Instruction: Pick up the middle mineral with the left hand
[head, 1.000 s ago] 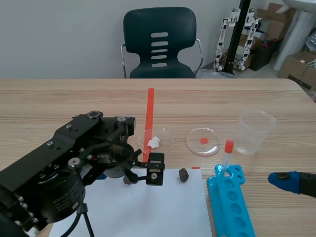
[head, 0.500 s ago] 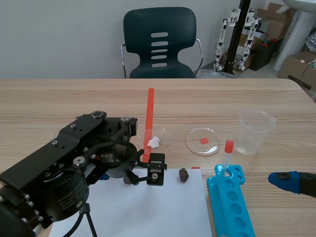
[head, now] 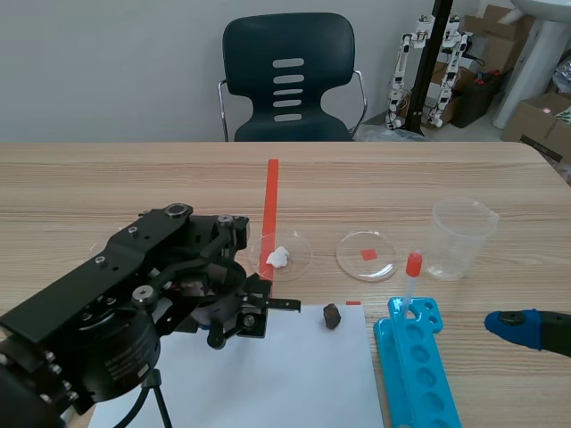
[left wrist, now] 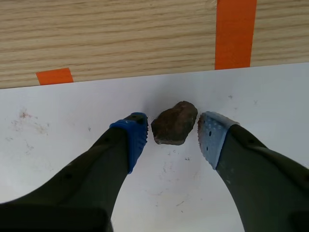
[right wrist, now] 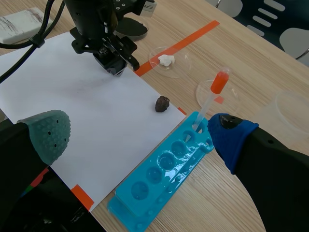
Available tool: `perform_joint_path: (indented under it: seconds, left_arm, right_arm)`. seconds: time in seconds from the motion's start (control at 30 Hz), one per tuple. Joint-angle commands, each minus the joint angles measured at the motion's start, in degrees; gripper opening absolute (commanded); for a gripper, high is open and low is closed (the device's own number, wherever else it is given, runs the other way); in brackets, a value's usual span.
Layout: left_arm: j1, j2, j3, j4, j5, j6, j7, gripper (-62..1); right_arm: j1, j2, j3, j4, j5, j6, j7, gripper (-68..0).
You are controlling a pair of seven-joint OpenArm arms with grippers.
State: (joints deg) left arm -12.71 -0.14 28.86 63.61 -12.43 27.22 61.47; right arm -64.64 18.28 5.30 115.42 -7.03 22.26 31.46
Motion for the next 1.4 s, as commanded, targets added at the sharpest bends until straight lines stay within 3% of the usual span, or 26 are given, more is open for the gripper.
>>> perform_joint_path:
  seconds: [0.0,0.13,0.5,0.7,0.9,1.13,1.2,1.37]
  left_arm:
    - [-0.63,0.46,-0.15,0.44,0.02,0.07,0.02,-40.3]
    - [-0.61,0.61,-0.15,0.44,0.0,0.07,0.07,-48.9]
    - [1.55,-1.33,-0.52,3.34,-0.2,0.17,-1.25,-49.4]
    - [9.6,-4.96,-3.06,15.04,-1.49,0.33,-12.07,-49.3]
    - [18.78,-11.87,-6.12,28.55,-2.23,0.26,-22.32,-49.3]
    - [29.73,-21.11,-12.96,40.24,-6.84,0.0,-33.68,-49.3]
    - [33.66,-23.3,-15.8,43.15,-7.02,-1.6,-36.94,-49.3]
    - [43.45,-26.32,-23.39,48.59,-6.88,-13.16,-44.3,-49.3]
  right_arm:
    - [-0.11,0.15,0.52,0.5,0.63,-0.15,0.81,-8.4]
    - [-0.11,0.15,0.52,0.5,0.63,-0.15,0.81,-8.4]
    - [-0.11,0.15,0.52,0.5,0.63,-0.15,0.81,-8.4]
    - [-0.11,0.15,0.52,0.5,0.63,-0.15,0.81,-8.4]
    - [-0.11,0.15,0.52,0.5,0.63,-0.15,0.81,-8.4]
    - [-0.11,0.15,0.52,0.5,0.63,-0.15,0.81,-8.4]
    - [-0.11,0.15,0.52,0.5,0.63,-0.15,0.81,-8.4]
    - [-0.11,0.15,0.52,0.5,0.63,-0.15,0.81,-8.4]
